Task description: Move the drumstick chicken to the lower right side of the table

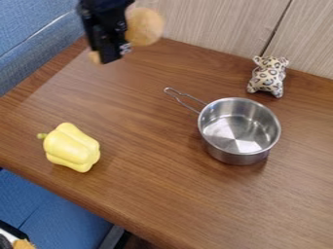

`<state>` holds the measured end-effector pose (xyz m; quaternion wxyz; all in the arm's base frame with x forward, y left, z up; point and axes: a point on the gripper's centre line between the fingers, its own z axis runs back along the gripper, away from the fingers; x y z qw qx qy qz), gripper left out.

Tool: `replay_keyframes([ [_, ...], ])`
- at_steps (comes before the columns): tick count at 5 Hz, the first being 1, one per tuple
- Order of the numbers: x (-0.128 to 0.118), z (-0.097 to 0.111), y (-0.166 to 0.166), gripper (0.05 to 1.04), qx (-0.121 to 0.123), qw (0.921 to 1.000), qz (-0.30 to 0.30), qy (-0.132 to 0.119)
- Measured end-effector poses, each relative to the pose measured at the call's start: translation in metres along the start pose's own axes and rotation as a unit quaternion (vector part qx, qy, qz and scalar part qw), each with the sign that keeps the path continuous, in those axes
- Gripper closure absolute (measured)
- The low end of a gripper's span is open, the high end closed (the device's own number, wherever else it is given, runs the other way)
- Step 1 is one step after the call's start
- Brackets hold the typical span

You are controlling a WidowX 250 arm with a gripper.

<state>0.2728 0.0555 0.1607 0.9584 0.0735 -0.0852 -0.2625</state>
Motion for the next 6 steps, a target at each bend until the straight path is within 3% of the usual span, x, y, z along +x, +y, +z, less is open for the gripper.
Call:
replay_keyframes([
  [1, 0.014, -0.002, -0.032, 0.756, -0.023, 0.9970, -0.073, -0.017],
  [2, 0.027, -0.012, -0.083, 0.756, -0.054, 0.9822, -0.179, -0.021],
  [3, 0.037, -0.015, -0.118, 0.756, -0.073, 0.9650, -0.249, -0.039],
  [4, 0.037, -0.023, -0.151, 0.756, -0.091, 0.9463, -0.308, -0.040],
  [5, 0.025, -0.032, -0.169, 0.756, -0.097, 0.9323, -0.347, -0.025],
  [6, 0.016, -0.038, -0.172, 0.756, -0.094, 0.9293, -0.357, -0.015],
])
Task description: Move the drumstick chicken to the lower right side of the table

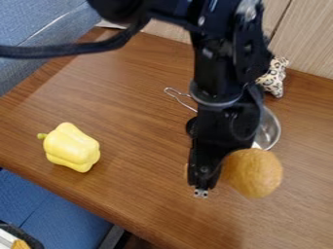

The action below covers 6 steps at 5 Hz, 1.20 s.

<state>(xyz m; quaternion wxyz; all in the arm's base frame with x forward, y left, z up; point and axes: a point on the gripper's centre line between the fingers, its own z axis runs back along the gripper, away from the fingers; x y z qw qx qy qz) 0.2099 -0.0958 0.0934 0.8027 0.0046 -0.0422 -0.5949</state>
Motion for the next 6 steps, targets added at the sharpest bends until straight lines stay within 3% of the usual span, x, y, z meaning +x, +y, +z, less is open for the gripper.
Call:
replay_keyframes([
  [3, -0.015, -0.037, 0.007, 0.756, -0.024, 0.9979, 0.043, 0.042],
  [5, -0.010, -0.048, 0.007, 0.708, -0.028, 0.9975, 0.042, 0.049],
  [6, -0.008, -0.049, 0.006, 0.416, -0.024, 0.9973, 0.046, 0.052],
])
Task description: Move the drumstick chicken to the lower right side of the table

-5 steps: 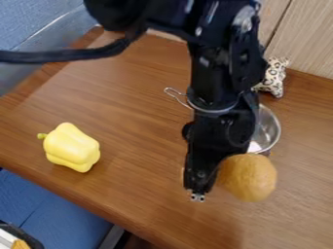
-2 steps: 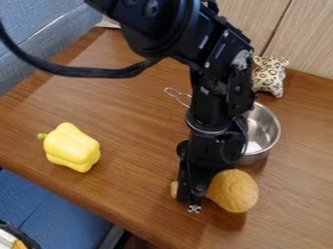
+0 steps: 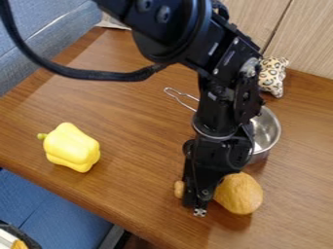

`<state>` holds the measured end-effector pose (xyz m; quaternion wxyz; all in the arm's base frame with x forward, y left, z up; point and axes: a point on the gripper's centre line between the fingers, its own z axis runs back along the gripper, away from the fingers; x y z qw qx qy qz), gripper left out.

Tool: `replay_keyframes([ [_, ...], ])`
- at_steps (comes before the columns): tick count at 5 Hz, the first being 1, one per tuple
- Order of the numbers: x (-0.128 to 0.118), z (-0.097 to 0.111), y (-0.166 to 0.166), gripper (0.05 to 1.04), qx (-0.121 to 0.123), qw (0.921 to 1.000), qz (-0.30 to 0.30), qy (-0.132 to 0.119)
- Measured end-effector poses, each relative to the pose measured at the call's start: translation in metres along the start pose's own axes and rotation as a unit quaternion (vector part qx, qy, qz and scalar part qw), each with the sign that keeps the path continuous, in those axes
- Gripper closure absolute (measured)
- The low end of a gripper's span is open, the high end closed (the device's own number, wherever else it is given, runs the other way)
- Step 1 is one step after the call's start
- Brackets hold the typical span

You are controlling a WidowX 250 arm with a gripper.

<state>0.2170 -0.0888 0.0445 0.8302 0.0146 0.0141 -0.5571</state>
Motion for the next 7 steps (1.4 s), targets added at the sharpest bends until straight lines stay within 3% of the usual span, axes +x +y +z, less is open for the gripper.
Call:
replay_keyframes([
  [1, 0.000, 0.001, 0.000, 0.147, 0.002, 1.0000, 0.003, -0.001],
  [2, -0.001, 0.006, -0.003, 0.077, 0.001, 1.0000, -0.004, -0.008],
  [3, 0.000, 0.019, -0.005, 0.083, -0.004, 0.9994, -0.020, -0.027],
  [5, -0.001, 0.061, -0.001, 0.083, 0.020, 0.9968, -0.003, -0.078],
  [7, 0.002, 0.071, 0.000, 0.083, 0.023, 0.9955, -0.009, -0.091],
])
